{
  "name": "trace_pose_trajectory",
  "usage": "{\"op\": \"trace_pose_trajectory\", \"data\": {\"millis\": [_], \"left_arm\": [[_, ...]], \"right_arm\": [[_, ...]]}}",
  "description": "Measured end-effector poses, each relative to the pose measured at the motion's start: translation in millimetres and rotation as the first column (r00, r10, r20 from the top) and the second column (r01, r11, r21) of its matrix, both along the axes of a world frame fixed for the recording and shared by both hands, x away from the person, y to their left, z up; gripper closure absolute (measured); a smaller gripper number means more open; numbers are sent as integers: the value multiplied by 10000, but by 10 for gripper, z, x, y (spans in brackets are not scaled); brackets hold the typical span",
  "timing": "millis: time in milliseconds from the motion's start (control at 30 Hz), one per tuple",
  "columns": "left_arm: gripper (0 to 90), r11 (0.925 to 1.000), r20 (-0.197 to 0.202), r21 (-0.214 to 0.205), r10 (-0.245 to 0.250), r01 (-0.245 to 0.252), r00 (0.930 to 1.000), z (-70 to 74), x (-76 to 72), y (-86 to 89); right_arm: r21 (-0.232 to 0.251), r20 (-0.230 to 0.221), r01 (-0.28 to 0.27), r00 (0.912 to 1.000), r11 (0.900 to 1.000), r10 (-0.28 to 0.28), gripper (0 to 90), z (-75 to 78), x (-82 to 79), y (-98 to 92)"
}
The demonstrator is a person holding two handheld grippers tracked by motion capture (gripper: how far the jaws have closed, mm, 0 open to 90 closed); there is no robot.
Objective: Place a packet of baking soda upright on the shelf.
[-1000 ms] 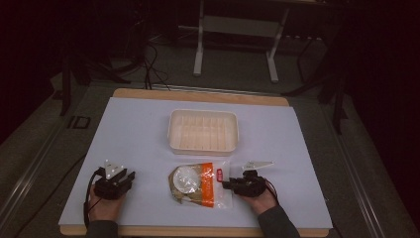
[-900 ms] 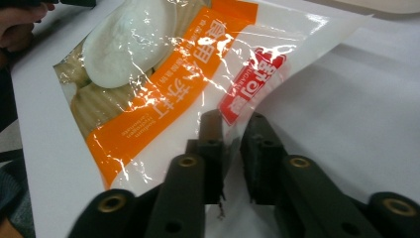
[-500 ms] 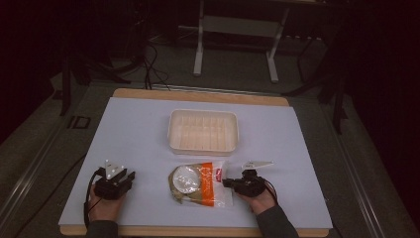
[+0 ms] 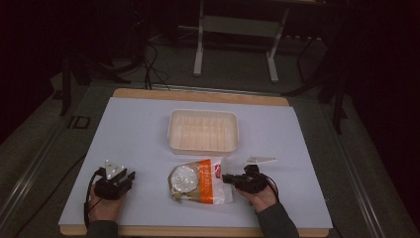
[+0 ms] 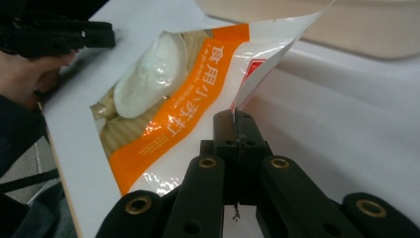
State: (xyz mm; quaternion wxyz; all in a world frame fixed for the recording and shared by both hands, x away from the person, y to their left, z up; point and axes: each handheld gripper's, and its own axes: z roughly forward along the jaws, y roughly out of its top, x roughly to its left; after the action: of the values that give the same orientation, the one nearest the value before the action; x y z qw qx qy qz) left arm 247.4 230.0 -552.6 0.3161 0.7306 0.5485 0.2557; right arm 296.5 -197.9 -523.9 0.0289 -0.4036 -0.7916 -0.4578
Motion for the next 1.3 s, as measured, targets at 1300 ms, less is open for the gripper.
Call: {"op": "trace_pose_trajectory", "data": {"millis": [1300], "left_arm": [[629,10000,10,44,75,-75,10000,2,-2,-6]], "right_arm": [[2194,603,-1632,9863,9619,1536,900,987,149,746]]}}
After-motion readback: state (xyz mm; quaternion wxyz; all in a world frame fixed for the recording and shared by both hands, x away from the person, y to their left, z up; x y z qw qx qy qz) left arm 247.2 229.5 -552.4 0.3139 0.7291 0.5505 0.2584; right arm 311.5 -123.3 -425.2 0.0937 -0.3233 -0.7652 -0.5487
